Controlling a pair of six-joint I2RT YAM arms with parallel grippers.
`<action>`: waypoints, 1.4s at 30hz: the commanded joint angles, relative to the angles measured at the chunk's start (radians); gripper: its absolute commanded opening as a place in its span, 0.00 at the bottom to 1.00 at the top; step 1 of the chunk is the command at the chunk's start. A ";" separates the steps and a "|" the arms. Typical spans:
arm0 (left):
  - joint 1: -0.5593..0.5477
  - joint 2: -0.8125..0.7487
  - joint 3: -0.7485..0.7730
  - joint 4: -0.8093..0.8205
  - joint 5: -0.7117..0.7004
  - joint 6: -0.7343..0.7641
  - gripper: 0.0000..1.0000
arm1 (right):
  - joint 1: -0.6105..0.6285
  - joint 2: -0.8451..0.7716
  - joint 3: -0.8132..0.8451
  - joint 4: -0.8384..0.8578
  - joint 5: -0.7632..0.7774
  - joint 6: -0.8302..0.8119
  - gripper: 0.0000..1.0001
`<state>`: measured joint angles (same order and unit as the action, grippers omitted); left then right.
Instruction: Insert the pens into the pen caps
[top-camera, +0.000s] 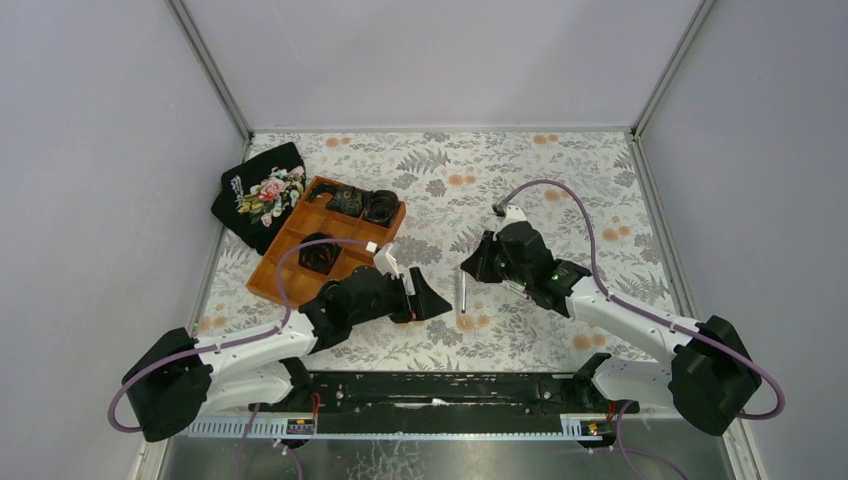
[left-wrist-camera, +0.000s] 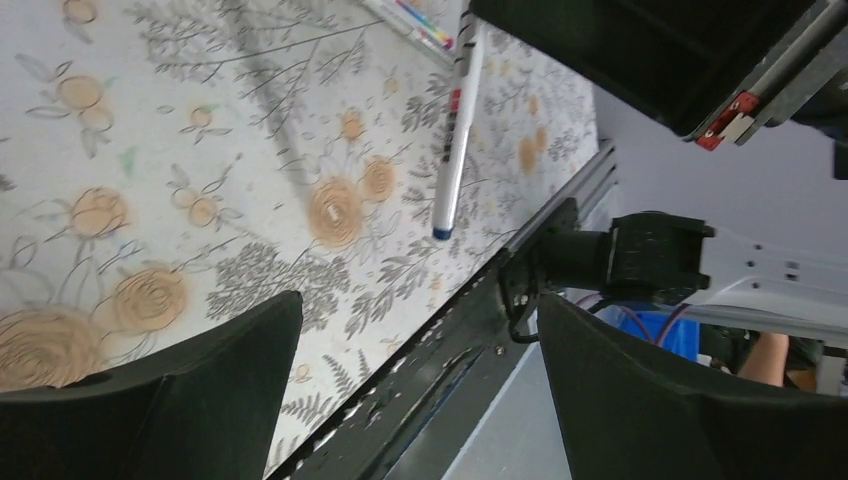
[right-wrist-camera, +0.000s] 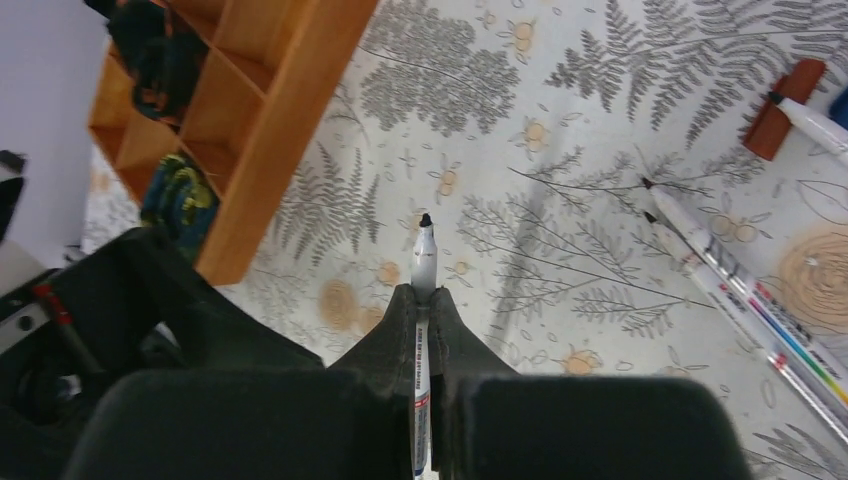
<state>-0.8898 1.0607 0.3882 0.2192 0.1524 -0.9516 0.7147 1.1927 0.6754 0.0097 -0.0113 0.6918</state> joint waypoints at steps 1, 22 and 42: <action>-0.006 0.029 0.009 0.168 0.024 -0.032 0.86 | 0.007 -0.036 0.005 0.095 -0.055 0.080 0.00; -0.015 0.260 0.179 0.279 0.049 0.005 0.32 | 0.007 -0.125 -0.051 0.142 -0.151 0.180 0.00; 0.314 -0.080 0.294 -0.216 0.179 0.379 0.00 | -0.196 -0.024 0.156 -0.284 0.027 -0.154 0.43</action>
<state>-0.7029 1.0431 0.6003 0.1402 0.1738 -0.7673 0.6388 1.0908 0.7784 -0.1829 0.0517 0.6704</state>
